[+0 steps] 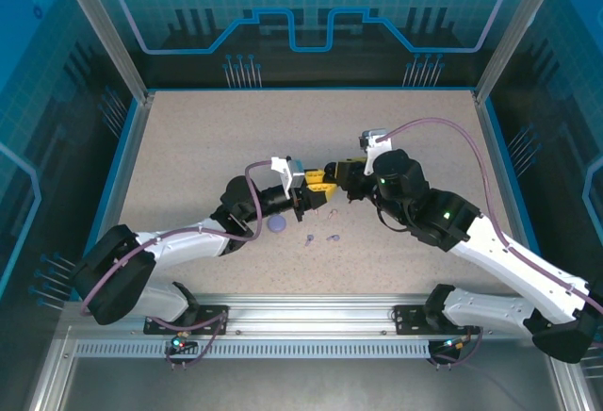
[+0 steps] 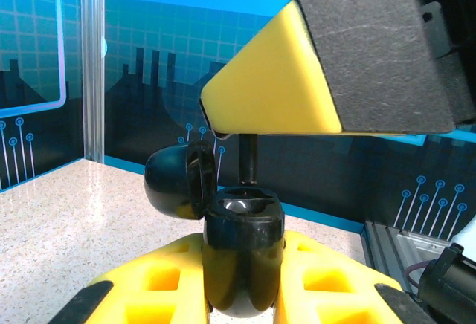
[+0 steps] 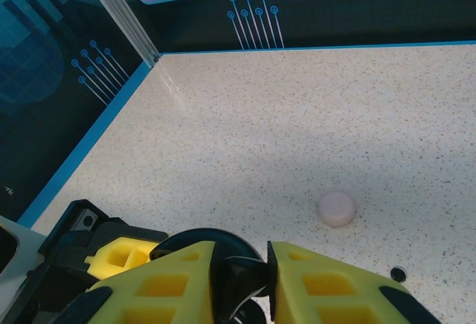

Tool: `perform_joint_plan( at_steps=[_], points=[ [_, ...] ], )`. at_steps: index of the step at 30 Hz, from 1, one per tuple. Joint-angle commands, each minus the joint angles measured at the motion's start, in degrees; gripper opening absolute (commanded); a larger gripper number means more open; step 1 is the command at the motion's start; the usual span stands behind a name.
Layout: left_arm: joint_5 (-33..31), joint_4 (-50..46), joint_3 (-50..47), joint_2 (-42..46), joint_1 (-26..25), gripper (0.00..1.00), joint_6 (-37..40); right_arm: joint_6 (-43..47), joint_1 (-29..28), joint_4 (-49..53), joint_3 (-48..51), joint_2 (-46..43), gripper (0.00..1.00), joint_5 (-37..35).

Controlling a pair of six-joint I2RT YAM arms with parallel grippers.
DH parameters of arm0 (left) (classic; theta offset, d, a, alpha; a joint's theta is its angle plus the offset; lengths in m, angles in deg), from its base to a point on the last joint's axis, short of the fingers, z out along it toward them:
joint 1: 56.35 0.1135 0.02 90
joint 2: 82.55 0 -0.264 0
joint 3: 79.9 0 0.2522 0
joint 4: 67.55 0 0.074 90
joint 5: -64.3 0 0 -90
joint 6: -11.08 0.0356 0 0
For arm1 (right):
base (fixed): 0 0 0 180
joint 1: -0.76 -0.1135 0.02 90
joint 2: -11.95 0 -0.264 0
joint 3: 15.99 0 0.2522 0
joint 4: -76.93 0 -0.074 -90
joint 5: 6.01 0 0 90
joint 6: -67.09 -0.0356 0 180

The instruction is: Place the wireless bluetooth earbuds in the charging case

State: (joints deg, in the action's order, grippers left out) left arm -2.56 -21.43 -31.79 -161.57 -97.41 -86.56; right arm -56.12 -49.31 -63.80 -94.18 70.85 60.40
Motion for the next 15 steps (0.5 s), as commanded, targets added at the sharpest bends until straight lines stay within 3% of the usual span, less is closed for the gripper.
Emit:
perform_joint_plan(
  at_steps=[1,15],
  points=[
    [-0.88,1.48,1.47,0.27,-0.58,0.02,-0.98,-0.53,-1.09,-1.17,-0.28,0.16,0.24,-0.95],
    [-1.43,1.03,0.93,0.99,-0.52,0.02,-0.25,-0.89,-1.21,-0.13,0.74,0.7,0.24,0.13]
  ],
)
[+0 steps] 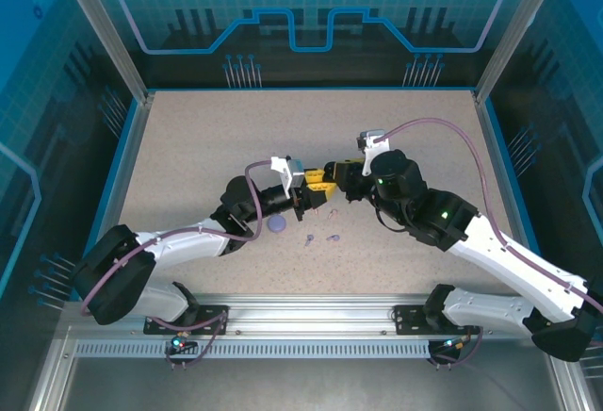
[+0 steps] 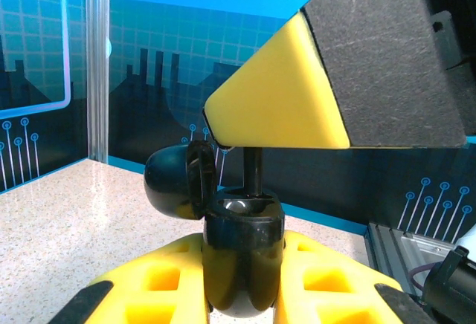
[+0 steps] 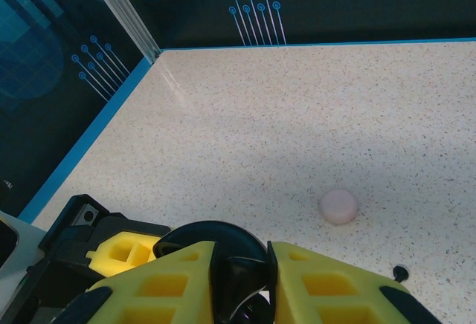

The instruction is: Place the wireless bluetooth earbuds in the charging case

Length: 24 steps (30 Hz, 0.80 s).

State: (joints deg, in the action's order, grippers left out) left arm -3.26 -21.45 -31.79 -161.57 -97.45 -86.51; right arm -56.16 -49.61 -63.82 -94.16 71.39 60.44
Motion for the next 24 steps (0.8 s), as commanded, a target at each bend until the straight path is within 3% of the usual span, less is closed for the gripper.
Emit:
perform_joint_plan(
  at_steps=[1,24],
  points=[
    [-0.74,1.06,0.9,0.98,-0.48,0.02,-0.26,-0.91,-1.05,-0.01,0.8,0.06,0.24,0.14],
    [-0.82,1.01,0.9,0.98,-0.5,0.02,-0.1,-1.81,-1.13,2.8,2.09,-0.47,0.24,0.54]
  ],
)
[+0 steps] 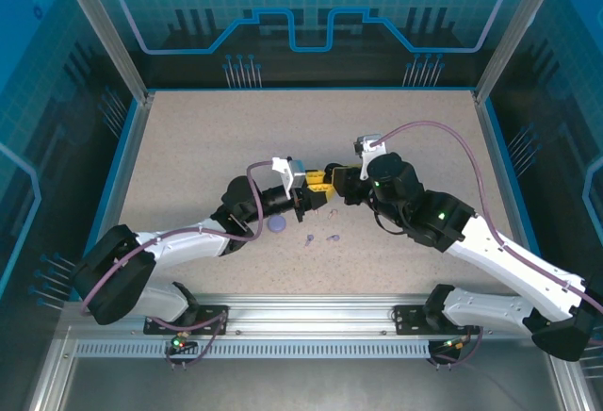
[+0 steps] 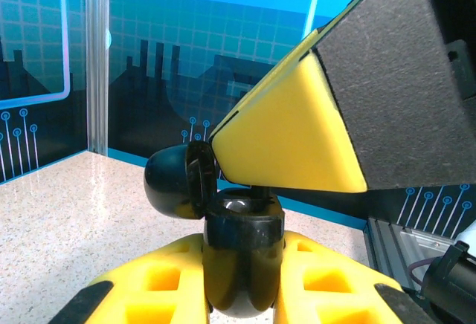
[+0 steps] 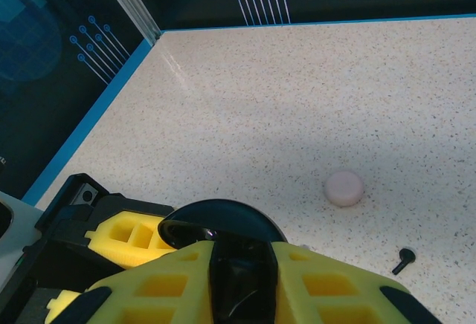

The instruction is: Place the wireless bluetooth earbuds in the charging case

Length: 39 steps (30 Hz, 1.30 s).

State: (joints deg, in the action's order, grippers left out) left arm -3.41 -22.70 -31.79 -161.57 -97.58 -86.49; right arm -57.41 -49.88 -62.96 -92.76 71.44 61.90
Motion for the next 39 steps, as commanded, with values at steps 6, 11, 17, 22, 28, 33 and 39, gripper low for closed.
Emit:
perform_joint_plan(
  at_steps=[6,11,17,22,28,33,39],
  points=[
    [-0.57,2.21,0.98,0.89,-0.42,0.02,-0.05,-0.23,-0.87,1.95,0.29,-0.49,0.25,-0.23],
    [-0.65,2.21,0.9,0.86,-0.49,0.02,-0.03,-0.14,-0.87,1.78,0.25,-1.56,0.36,-0.41],
    [-0.57,2.56,0.73,0.66,-0.45,0.02,0.05,1.29,-0.87,3.05,-2.73,-2.68,0.51,0.29],
    [-0.84,2.65,0.46,0.94,-0.44,0.02,0.36,3.31,-0.32,3.1,-4.92,-5.27,0.68,2.39],
    [-1.41,2.31,-0.53,2.79,-0.43,0.02,1.35,5.13,4.15,9.68,-7.83,-7.74,0.77,2.28],
    [-2.22,0.52,-1.59,6.72,-0.43,0.02,2.53,3.07,13.46,14.97,-5.32,-8.89,0.76,5.17],
    [-3.12,-2.05,-2.71,13.03,-0.44,0.03,3.66,-1.45,24.08,14.65,3.9,-4.51,0.7,13.69]
  ],
)
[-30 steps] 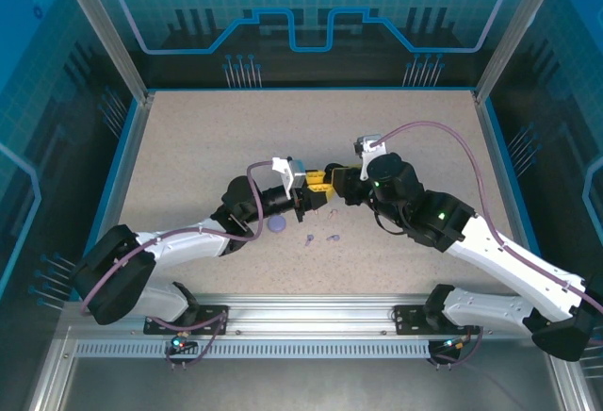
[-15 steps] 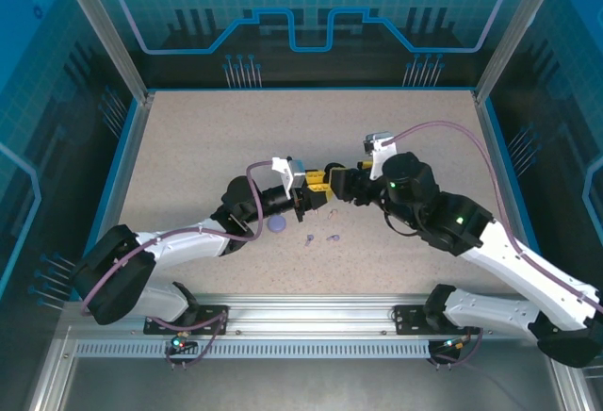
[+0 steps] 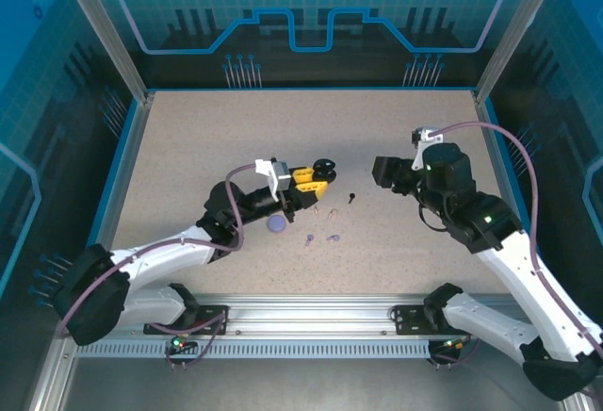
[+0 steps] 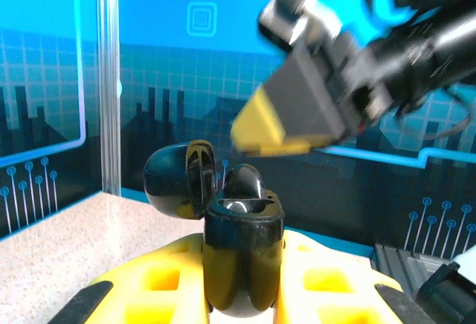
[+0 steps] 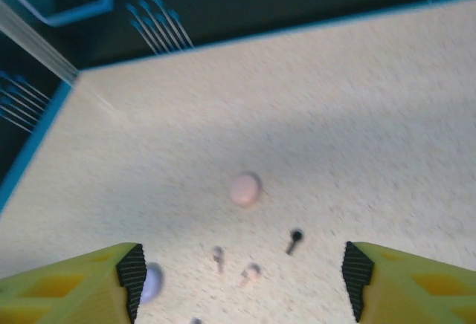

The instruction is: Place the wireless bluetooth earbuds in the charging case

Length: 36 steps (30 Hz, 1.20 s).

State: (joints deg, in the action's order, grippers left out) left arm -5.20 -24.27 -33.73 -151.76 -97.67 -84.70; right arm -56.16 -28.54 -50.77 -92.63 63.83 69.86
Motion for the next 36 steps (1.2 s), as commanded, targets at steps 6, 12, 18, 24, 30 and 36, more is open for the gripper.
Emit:
perform_joint_plan(
  at_steps=[6,12,18,24,30,36],
  points=[
    [-1.13,-3.54,-0.76,7.73,-0.28,0.03,2.63,-2.19,3.57,-2.02,6.18,19.1,0.6,9.24],
    [-1.8,-4.94,-1.44,9.59,-0.4,0.03,2.95,-1.59,3.2,-4.96,1.19,34.55,0.57,9.64],
    [-2.28,-5.98,-1.82,10.5,-0.42,0.03,3.14,-0.89,2.72,-2.62,-6.16,46.68,0.51,8.0],
    [-2.68,-6.82,-1.99,10.85,-0.4,0.03,3.41,-2.03,1.8,-2.16,-9.19,52.83,0.47,5.14],
    [-2.74,-7.03,-1.98,10.87,-0.41,0.03,3.43,-1.99,1.62,-1.38,-10.77,56.05,0.46,4.61],
    [-2.69,-7.11,-1.99,10.99,-0.39,0.03,3.39,-1.81,1.54,-1.01,-12.09,58.5,0.43,5.59]
  ],
)
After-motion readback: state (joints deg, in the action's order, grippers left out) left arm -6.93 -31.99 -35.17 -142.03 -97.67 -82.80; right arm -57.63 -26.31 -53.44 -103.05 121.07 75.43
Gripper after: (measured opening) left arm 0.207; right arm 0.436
